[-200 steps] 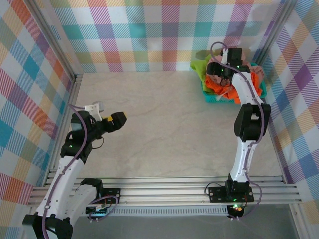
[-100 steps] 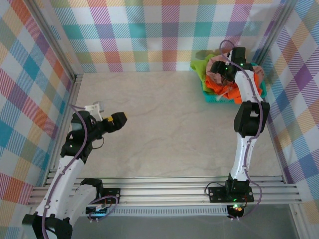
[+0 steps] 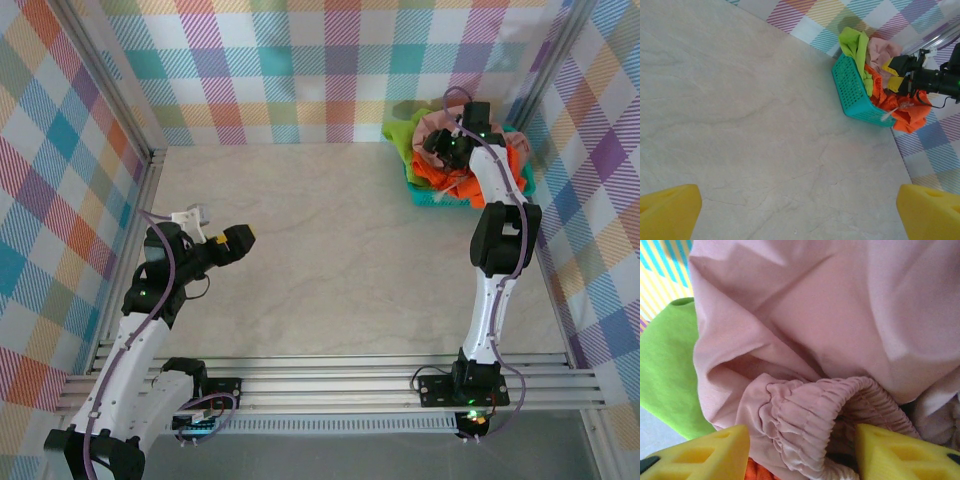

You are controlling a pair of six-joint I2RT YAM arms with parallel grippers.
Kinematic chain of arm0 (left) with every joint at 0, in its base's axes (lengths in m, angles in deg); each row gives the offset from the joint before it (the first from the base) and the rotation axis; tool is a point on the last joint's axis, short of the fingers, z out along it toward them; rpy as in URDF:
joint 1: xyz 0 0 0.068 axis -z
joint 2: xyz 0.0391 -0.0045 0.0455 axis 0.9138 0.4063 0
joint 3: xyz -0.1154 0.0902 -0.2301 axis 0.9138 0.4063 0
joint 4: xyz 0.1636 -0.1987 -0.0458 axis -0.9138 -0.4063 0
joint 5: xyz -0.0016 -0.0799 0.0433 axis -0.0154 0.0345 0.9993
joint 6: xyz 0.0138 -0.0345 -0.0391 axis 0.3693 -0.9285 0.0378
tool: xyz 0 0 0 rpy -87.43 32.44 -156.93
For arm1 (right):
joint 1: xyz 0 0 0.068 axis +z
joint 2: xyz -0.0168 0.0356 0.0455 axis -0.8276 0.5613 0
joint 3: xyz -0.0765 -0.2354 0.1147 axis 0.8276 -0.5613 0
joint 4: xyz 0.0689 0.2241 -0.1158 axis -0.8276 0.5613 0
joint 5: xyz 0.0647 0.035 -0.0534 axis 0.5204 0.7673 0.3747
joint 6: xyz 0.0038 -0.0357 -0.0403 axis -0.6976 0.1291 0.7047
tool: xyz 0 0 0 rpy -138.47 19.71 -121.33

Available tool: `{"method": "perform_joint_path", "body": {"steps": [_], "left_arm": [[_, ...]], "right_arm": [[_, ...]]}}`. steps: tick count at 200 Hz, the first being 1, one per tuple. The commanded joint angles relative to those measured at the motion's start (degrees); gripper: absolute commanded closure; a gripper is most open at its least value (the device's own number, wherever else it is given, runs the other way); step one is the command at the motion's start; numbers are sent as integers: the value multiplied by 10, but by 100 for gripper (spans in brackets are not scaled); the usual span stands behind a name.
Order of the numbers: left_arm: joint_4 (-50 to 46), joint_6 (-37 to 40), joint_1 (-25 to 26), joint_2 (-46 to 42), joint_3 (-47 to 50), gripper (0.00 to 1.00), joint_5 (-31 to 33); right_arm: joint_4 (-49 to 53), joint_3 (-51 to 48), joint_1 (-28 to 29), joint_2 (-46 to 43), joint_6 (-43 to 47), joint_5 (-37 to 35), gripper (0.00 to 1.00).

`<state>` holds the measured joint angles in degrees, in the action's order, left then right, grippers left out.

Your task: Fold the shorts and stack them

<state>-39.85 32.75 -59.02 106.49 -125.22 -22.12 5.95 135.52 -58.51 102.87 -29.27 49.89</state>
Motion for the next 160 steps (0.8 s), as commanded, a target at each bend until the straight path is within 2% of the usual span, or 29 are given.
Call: {"method": "perform_joint_path", "body": {"steps": [1,23,39,71,91,107,137,160], "left_arm": [[-5,-4,6,-3,-9,0,3],[-3,-4,7,-3,-6,0,4],[-1,-5,6,-2,-5,0,4],[-1,-6,7,-2,-4,0,4],[1,-7,7,-2,-2,0,4],[2,-9,8,-2,-2,0,3],[3,-12,9,-4,-2,0,2],[4,-15,10,-6,-2,0,2]], "right_arm": [[-27,13,-4,-2,-11,21,47],[-40,18,-4,6,-10,29,52],[-53,22,-4,12,-9,36,62],[-76,38,-4,26,-2,65,72],[-84,52,-4,34,0,90,74],[-80,65,-3,39,-2,103,84],[-89,58,-3,19,-21,125,98],[-138,16,-1,-26,-42,138,100]]}}
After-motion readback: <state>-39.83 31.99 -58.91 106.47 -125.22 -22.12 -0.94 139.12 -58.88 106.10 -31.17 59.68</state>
